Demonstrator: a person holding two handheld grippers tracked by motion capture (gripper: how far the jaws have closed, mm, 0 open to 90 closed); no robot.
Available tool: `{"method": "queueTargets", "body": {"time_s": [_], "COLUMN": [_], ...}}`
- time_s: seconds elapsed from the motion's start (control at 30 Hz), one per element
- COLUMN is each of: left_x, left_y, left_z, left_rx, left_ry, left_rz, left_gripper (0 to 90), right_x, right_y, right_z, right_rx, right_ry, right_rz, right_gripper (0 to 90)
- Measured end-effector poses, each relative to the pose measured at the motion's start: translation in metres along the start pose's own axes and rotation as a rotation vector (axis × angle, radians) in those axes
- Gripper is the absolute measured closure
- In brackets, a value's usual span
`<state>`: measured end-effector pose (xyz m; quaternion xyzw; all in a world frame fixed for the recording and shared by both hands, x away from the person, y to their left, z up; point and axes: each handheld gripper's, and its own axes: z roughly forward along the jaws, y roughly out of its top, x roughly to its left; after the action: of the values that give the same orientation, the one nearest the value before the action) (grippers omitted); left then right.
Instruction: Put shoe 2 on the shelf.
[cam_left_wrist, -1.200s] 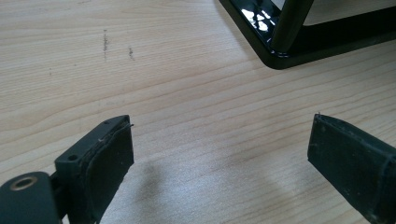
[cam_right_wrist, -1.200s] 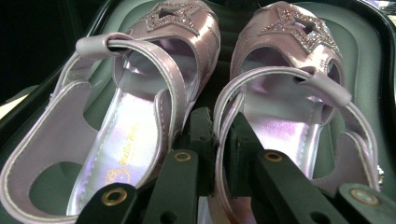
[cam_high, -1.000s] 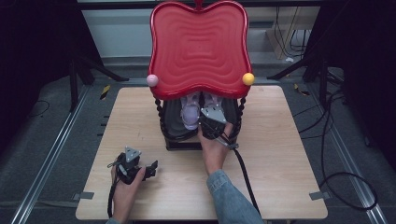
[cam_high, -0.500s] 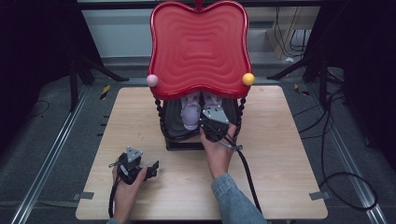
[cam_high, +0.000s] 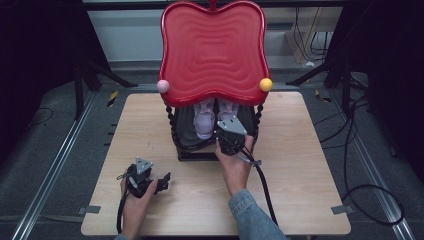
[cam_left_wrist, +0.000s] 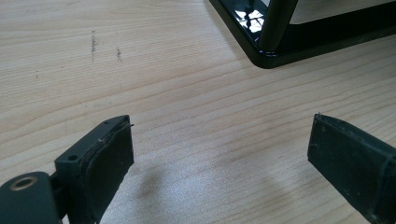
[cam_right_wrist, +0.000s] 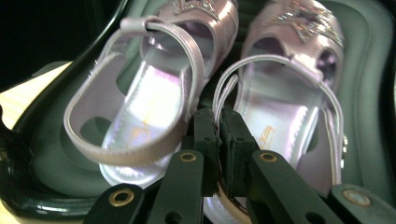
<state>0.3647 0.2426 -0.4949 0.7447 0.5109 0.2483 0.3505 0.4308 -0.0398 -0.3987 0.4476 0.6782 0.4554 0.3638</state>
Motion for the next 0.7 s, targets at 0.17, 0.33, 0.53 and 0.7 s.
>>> {"method": "queueTargets", "body": {"time_s": [0.17, 0.33, 0.53, 0.7], "left_x": [0.001, 0.000, -0.001, -0.002], "left_y": [0.000, 0.000, 0.000, 0.000], "left_z": [0.000, 0.000, 0.001, 0.001], "left_rx": [0.000, 0.001, 0.001, 0.001], "left_ry": [0.001, 0.000, -0.003, -0.005], "left_rz": [-0.001, 0.001, 0.001, 0.003], "left_gripper": [6.1, 6.1, 6.1, 6.1], "right_x": [0.001, 0.003, 0.001, 0.000], "right_y": [0.005, 0.003, 0.004, 0.004], "right_z": [0.004, 0.005, 0.000, -0.007], "right_rx": [0.004, 0.000, 0.011, 0.014], "right_ry": [0.018, 0.017, 0.011, 0.021], "right_rz": [0.006, 0.002, -0.010, -0.013], "right_gripper": [86.6, 85.2, 78.6, 85.3]}}
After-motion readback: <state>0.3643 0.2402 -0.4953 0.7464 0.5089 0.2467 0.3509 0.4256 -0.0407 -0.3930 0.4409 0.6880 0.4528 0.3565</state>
